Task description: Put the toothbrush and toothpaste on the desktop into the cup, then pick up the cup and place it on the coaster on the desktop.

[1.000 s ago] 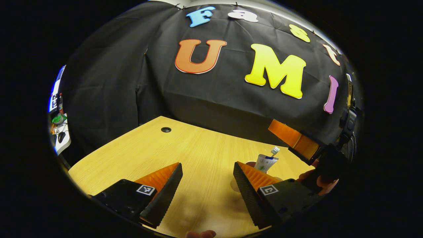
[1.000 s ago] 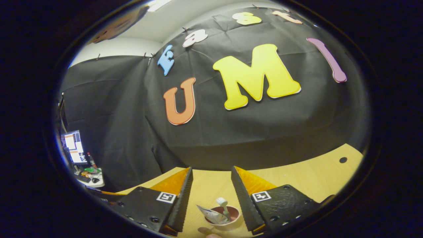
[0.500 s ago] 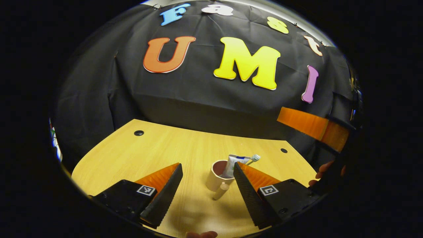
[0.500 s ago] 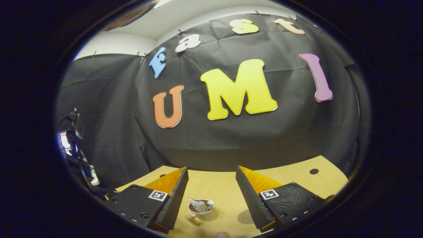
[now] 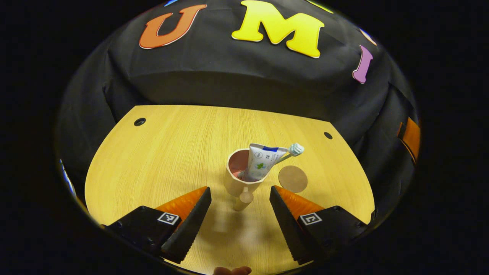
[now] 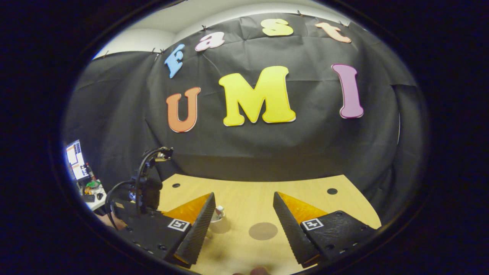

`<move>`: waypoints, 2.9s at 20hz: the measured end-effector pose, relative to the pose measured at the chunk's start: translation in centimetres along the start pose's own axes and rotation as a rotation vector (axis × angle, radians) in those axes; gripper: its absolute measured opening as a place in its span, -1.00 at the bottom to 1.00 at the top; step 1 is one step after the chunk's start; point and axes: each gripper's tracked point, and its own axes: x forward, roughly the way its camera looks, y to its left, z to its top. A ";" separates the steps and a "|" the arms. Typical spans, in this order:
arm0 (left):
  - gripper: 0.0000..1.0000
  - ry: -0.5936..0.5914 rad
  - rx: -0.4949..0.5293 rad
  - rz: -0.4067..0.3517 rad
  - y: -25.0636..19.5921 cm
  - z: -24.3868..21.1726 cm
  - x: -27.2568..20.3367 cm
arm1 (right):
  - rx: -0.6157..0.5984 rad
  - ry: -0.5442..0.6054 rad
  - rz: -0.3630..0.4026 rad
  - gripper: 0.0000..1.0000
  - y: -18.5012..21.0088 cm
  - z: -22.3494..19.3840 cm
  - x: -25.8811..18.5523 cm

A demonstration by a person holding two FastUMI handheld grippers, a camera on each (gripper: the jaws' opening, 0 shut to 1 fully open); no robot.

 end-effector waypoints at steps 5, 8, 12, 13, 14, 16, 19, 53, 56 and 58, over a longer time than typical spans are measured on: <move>0.96 0.088 0.037 0.035 -0.3 -1.1 1.9 | 0.059 0.057 -0.064 0.82 -2.1 -1.6 -1.6; 0.96 0.143 0.041 0.035 -0.3 -1.8 3.1 | 0.069 0.087 -0.090 0.82 -3.3 -2.5 -1.9; 0.71 0.219 0.060 0.045 1.3 -3.1 4.5 | 0.087 0.108 -0.115 0.82 -4.3 -2.9 -2.5; 0.63 0.235 0.058 0.046 1.8 -3.4 4.9 | 0.087 0.108 -0.121 0.82 -4.5 -3.0 -2.5; 0.60 0.244 0.056 0.045 2.3 -3.5 5.4 | 0.087 0.109 -0.125 0.82 -4.7 -3.0 -2.6; 0.46 0.250 0.054 0.051 3.2 -3.5 6.0 | 0.089 0.114 -0.133 0.82 -4.9 -3.1 -2.7; 0.18 0.271 0.041 0.058 4.2 -3.9 7.1 | 0.099 0.107 -0.148 0.82 -5.4 -2.9 -2.9; 0.55 0.349 0.294 0.033 -3.9 0.9 3.1 | 0.165 0.149 -0.211 0.84 -9.5 -5.3 -7.0; 0.42 0.422 0.274 0.006 -5.6 1.5 2.8 | 0.184 0.176 -0.238 0.91 -10.9 -5.4 -7.0; 0.42 0.453 0.283 0.004 -6.5 2.1 2.6 | 0.208 0.190 -0.257 0.90 -11.8 -5.6 -6.9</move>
